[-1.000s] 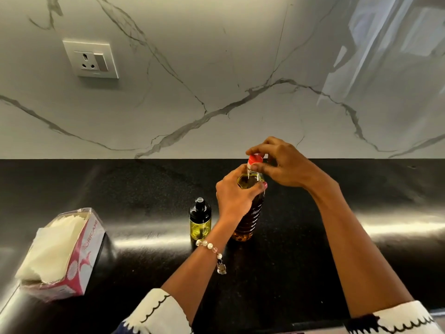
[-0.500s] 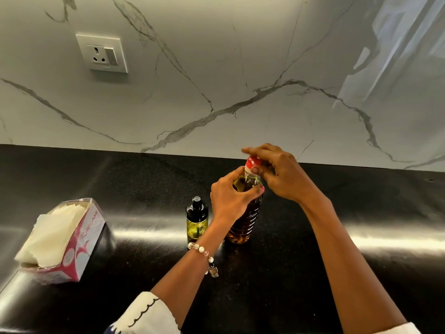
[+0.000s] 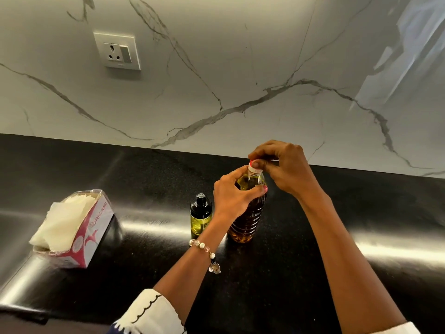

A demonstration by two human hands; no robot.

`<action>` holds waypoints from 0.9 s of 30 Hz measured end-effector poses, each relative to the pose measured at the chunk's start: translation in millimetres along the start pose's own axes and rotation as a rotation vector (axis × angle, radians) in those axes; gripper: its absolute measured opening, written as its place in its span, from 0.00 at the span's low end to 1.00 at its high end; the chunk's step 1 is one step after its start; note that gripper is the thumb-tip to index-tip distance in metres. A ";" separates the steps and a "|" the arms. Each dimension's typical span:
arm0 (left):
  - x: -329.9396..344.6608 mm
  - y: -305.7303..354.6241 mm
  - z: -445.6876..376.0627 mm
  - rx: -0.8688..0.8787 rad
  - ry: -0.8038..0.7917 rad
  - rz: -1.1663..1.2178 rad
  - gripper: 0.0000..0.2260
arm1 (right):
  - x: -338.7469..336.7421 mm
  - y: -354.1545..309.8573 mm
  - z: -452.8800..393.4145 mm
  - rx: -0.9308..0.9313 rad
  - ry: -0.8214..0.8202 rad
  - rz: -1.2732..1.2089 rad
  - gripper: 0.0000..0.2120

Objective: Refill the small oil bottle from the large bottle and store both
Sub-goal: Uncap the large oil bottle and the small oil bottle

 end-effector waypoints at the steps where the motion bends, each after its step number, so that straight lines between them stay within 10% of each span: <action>1: 0.1 0.0 0.4 0.001 0.001 0.005 0.25 | -1.1 0.0 0.9 -0.004 -0.026 -0.002 0.09; 12: 1.1 0.9 -0.8 -0.007 0.003 0.007 0.24 | 5.0 4.4 5.3 0.051 0.125 -0.052 0.13; 21: 0.2 0.2 0.4 0.000 0.008 0.029 0.25 | 1.9 2.7 4.4 0.066 -0.142 -0.172 0.13; 27: 0.1 1.2 0.6 0.004 0.007 0.026 0.24 | 3.8 5.8 5.3 0.057 0.101 -0.116 0.11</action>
Point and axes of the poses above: each hand's wrist, its own z-axis away from the middle knuckle, its own x-axis out of the palm, y = z × x, the point moved 3 cm from there along -z, towards the middle knuckle, and after that the axes turned 15 degrees about x, right-handed, at the moved point
